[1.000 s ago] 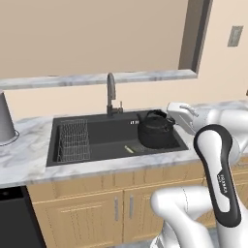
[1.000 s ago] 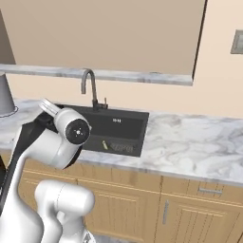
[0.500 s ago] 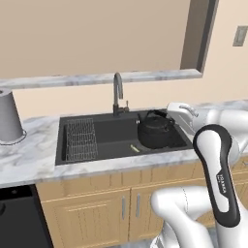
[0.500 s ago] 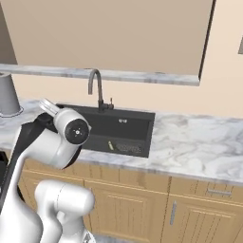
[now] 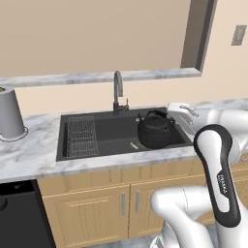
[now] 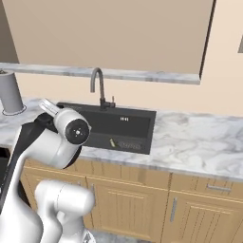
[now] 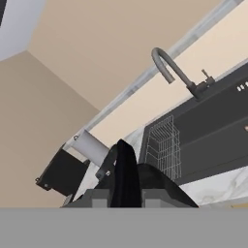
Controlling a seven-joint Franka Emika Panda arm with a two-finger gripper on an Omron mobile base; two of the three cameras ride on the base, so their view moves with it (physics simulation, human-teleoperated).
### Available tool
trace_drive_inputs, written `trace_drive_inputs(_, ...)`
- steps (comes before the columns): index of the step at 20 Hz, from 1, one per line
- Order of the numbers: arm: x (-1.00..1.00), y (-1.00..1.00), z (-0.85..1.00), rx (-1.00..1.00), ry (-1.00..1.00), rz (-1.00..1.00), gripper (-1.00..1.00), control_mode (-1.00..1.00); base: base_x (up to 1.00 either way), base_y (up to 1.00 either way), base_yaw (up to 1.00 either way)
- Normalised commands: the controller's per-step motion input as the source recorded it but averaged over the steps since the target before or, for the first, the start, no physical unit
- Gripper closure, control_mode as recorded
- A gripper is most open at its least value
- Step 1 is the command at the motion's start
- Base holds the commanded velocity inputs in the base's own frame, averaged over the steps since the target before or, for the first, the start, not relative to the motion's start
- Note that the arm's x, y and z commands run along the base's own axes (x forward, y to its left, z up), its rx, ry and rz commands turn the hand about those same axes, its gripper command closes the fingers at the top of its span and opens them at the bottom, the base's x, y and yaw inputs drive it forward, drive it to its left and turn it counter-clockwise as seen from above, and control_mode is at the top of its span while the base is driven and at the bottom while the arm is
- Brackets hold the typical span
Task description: Open the cabinet, pick the kettle from the cabinet, and place it in the sink.
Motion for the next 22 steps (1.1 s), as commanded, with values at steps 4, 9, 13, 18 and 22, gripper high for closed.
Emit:
trace_drive_inputs(4, 0.00, 0.00, 0.00, 0.00, 0.00, 0.00, 1.00, 1.00, 0.13, 0.06, 0.07)
trace_drive_inputs(9, 0.00, 0.00, 0.00, 0.00, 0.00, 0.00, 1.00, 1.00, 0.26, 0.09, 0.21)
trace_drive_inputs(13, 0.00, 0.00, 0.00, 0.00, 0.00, 0.00, 1.00, 1.00, 0.30, 0.00, 0.18)
trace_drive_inputs(18, 0.00, 0.00, 0.00, 0.00, 0.00, 0.00, 1.00, 1.00, 0.32, -0.10, 0.07)
trace_drive_inputs(22, 0.00, 0.00, 0.00, 0.00, 0.00, 0.00, 1.00, 1.00, 0.39, -0.06, 0.00)
